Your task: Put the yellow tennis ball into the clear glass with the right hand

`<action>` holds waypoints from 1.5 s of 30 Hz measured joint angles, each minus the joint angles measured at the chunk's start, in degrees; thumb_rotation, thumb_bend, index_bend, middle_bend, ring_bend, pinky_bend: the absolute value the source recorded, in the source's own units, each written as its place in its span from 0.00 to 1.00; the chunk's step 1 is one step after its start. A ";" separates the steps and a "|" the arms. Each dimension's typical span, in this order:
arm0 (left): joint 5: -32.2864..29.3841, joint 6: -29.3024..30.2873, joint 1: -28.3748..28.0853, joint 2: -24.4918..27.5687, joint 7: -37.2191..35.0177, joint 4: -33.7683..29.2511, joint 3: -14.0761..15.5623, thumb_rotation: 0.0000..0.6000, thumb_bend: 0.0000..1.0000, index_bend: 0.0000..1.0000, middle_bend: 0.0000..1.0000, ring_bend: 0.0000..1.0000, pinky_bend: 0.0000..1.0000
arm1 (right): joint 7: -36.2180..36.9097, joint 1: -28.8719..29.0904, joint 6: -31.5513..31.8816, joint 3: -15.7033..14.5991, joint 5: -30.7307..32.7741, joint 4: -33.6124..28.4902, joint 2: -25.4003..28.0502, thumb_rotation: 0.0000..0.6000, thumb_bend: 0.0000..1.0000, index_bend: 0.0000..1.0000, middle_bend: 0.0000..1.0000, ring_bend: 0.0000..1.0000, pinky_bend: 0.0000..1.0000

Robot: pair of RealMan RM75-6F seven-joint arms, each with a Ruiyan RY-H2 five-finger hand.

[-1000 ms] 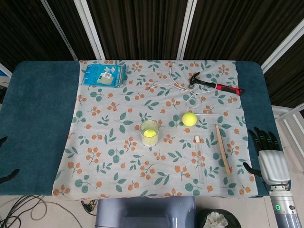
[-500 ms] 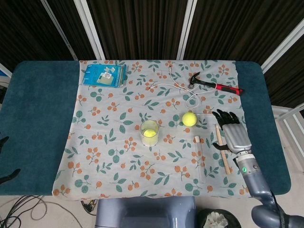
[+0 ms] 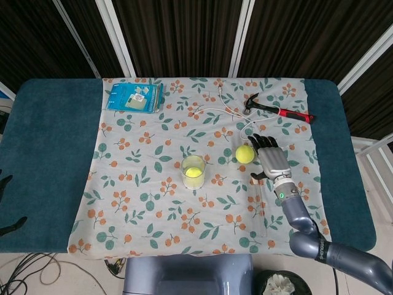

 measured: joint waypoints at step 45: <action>-1.07 -0.42 -0.21 0.45 -1.13 0.08 -0.34 1.00 0.02 0.13 0.00 0.00 0.00 | 1.25 9.72 -4.22 -0.94 6.24 20.07 -11.73 1.00 0.36 0.49 0.41 0.50 0.63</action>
